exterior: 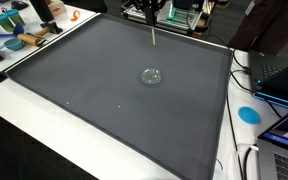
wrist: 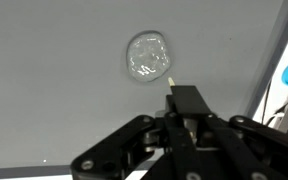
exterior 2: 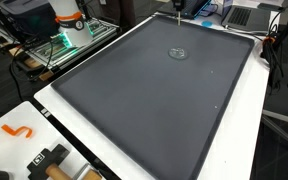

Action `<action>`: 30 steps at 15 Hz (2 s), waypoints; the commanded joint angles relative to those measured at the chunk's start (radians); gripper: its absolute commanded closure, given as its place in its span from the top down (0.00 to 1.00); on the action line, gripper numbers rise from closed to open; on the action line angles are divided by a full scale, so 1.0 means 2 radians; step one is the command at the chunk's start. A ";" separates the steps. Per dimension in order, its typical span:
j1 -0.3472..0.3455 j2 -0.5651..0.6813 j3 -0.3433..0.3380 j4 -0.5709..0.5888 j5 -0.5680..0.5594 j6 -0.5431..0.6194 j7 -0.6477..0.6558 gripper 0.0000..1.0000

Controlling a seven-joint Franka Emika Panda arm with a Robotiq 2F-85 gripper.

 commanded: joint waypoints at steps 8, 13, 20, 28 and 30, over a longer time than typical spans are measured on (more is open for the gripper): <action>0.019 0.040 0.012 0.076 -0.078 -0.077 0.043 0.03; 0.020 0.044 0.012 0.081 -0.080 -0.078 0.045 0.13; 0.013 0.094 0.008 0.085 -0.066 -0.057 0.021 0.03; 0.018 0.165 -0.002 0.090 -0.096 0.001 0.042 0.03; 0.019 0.174 -0.005 0.095 -0.103 0.001 0.044 0.03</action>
